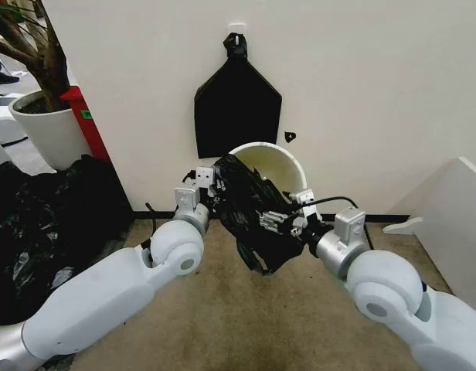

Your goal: Place the garbage bag over the trash bin.

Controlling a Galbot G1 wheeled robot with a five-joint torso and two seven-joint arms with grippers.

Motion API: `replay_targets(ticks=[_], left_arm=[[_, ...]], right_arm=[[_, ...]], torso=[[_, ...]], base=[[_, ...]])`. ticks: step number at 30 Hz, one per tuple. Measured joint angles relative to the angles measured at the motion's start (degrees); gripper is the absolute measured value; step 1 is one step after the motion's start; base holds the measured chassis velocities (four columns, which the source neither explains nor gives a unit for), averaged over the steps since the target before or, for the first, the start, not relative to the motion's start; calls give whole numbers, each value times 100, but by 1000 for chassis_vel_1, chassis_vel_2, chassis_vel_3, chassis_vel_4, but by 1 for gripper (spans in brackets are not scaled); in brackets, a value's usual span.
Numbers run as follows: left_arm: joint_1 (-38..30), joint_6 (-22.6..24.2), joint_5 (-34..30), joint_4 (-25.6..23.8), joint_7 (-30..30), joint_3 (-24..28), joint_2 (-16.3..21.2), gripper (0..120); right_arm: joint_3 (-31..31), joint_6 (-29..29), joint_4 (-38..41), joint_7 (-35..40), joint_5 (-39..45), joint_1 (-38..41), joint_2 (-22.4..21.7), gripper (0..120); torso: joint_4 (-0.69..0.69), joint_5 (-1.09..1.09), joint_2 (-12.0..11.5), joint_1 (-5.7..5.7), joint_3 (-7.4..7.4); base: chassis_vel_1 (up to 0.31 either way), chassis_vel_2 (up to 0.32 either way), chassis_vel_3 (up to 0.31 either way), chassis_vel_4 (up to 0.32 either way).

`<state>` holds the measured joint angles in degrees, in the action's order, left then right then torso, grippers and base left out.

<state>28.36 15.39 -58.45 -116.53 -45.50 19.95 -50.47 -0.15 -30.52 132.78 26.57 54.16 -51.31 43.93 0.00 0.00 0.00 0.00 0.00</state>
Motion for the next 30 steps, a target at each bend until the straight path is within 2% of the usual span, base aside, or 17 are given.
replay_targets(ticks=[4, 6, 10, 13, 17, 25, 30], left_arm=[[-3, 1, -8, 0, -1, 3, -19, 0], [-3, 1, -10, 0, -1, 3, -22, 0], [29, 1, -8, -17, 13, -8, -12, 0], [52, 1, -1, -22, 22, -30, 5, 0], [98, -1, 56, -30, 68, -71, 20, 0], [278, 0, 307, -38, 275, -117, 56, 0], [380, 4, 470, -114, 514, -146, 142, 0]], right_arm=[[59, -29, -48, 23, -65, -9, -30, 43], [84, -37, -51, 18, -67, -18, -45, 42], [199, -39, -71, 6, -78, -35, -103, 21], [229, -38, -84, 2, -77, -32, -122, 15], [254, -10, -105, 6, -101, -18, -147, 0], [503, 116, -19, 46, -86, -19, -251, 0], [627, 171, -167, 38, -89, 246, -360, 0]], torso=[[0, 0, 0, 0, 0], [0, 0, 0, 0, 0], [0, 0, 0, 0, 0], [0, 0, 0, 0, 0], [0, 0, 0, 0, 0], [-1, 0, 0, 0, 0], [1, 0, 0, 0, 0]], base=[[0, 0, 0, 0], [0, 0, 0, 0], [0, 0, 0, 0], [0, 0, 0, 0], [0, 0, 0, 0], [0, 0, 0, 0], [0, 0, 0, 0]])
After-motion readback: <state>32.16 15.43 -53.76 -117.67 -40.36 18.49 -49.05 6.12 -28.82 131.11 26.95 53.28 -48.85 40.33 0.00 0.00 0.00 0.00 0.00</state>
